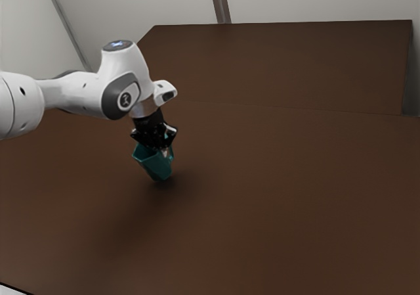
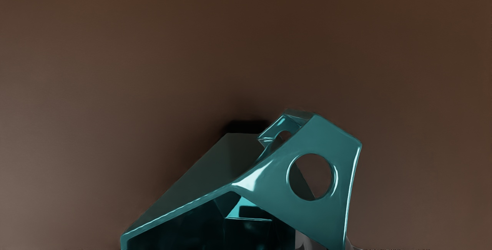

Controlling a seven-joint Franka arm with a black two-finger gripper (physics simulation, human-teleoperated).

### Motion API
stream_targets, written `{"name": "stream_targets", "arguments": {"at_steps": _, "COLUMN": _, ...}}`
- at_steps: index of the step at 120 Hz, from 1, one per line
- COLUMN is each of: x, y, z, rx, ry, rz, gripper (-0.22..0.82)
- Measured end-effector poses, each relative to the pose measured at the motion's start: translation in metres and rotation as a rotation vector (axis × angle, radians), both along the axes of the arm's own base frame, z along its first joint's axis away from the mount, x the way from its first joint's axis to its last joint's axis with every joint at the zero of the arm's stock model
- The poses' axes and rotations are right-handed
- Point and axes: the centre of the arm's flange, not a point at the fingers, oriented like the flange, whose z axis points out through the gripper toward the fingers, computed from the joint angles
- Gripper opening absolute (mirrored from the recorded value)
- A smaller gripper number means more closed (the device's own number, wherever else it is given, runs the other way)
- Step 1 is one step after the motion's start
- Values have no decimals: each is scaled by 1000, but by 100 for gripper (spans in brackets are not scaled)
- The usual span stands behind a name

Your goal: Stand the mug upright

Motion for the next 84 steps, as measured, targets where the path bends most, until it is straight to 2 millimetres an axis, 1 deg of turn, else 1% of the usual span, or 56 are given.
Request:
{"name": "stream_targets", "arguments": {"at_steps": 16, "x": -5, "y": -17, "z": -8, "rx": -7, "ry": 12, "rz": 55, "gripper": -18}}
{"name": "stream_targets", "arguments": {"at_steps": 26, "x": -6, "y": -23, "z": -14, "rx": -11, "ry": 21, "rz": 90, "gripper": -18}}
{"name": "stream_targets", "arguments": {"at_steps": 50, "x": -5, "y": -16, "z": -39, "rx": -19, "ry": 51, "rz": 189, "gripper": -18}}
{"name": "stream_targets", "arguments": {"at_steps": 72, "x": -3, "y": -17, "z": -48, "rx": -22, "ry": 57, "rz": 245, "gripper": -18}}
{"name": "stream_targets", "arguments": {"at_steps": 74, "x": -3, "y": -17, "z": -47, "rx": -22, "ry": 57, "rz": 249, "gripper": -16}}
{"name": "stream_targets", "arguments": {"at_steps": 84, "x": -4, "y": -22, "z": -42, "rx": -23, "ry": 53, "rz": 257, "gripper": 3}}
